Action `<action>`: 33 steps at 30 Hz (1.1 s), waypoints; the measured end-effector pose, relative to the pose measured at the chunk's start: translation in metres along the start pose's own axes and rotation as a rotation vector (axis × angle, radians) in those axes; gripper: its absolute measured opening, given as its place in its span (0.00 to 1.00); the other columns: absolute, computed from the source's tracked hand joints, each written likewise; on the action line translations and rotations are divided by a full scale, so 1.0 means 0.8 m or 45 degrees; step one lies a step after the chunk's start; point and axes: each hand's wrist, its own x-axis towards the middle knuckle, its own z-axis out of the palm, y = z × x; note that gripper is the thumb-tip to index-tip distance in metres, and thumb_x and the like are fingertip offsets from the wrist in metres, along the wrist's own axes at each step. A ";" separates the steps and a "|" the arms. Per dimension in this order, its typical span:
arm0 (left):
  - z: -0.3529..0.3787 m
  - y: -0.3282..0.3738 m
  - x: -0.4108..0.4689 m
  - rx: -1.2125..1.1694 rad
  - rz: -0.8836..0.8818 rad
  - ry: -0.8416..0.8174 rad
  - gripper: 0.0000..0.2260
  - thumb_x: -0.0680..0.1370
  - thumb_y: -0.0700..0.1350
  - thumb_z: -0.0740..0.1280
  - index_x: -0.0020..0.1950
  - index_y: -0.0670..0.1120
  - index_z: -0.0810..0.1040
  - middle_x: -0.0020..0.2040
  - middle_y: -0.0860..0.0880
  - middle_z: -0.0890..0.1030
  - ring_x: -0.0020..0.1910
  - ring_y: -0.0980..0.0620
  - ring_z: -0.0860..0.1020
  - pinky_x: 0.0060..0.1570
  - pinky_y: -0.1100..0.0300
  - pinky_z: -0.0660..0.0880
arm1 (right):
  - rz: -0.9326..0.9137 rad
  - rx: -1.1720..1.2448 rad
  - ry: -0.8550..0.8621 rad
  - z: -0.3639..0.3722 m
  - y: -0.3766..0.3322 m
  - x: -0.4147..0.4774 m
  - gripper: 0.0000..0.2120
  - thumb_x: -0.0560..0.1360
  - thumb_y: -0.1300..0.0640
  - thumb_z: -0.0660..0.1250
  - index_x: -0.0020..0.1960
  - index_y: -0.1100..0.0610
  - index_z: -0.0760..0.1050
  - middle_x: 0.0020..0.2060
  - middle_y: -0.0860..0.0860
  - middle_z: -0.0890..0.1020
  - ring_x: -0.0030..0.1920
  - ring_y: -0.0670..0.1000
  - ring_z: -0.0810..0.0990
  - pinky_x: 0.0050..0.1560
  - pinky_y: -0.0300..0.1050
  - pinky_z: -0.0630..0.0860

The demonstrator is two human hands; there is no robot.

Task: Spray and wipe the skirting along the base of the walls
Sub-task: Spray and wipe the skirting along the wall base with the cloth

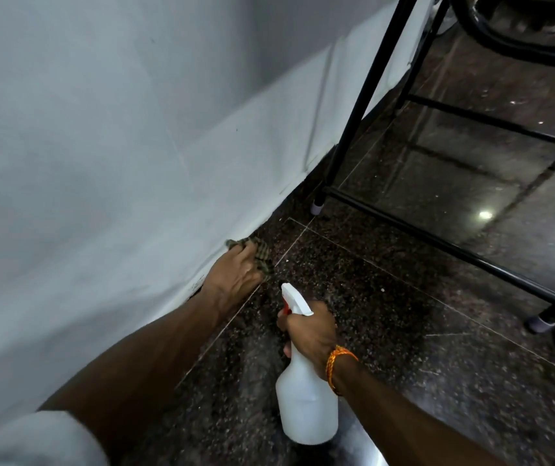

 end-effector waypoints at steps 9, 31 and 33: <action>-0.013 0.012 -0.132 -0.130 0.282 -0.226 0.08 0.78 0.43 0.63 0.46 0.43 0.81 0.44 0.44 0.82 0.52 0.42 0.72 0.49 0.49 0.72 | -0.053 -0.026 -0.139 0.008 -0.015 -0.023 0.07 0.64 0.61 0.69 0.40 0.62 0.80 0.35 0.62 0.84 0.21 0.57 0.77 0.28 0.51 0.79; -0.027 -0.020 -0.136 0.265 0.326 -0.099 0.08 0.77 0.43 0.64 0.41 0.46 0.80 0.41 0.44 0.84 0.45 0.45 0.74 0.55 0.51 0.67 | 0.018 -0.157 -0.276 0.043 0.019 -0.057 0.13 0.64 0.65 0.68 0.48 0.65 0.79 0.26 0.60 0.79 0.20 0.57 0.76 0.26 0.45 0.75; -0.030 -0.017 -0.114 0.209 0.305 -0.200 0.08 0.79 0.41 0.62 0.43 0.46 0.79 0.42 0.47 0.82 0.45 0.46 0.73 0.53 0.53 0.68 | 0.026 -0.148 -0.261 0.039 0.023 -0.055 0.11 0.65 0.66 0.68 0.47 0.65 0.79 0.27 0.61 0.80 0.20 0.57 0.76 0.26 0.46 0.75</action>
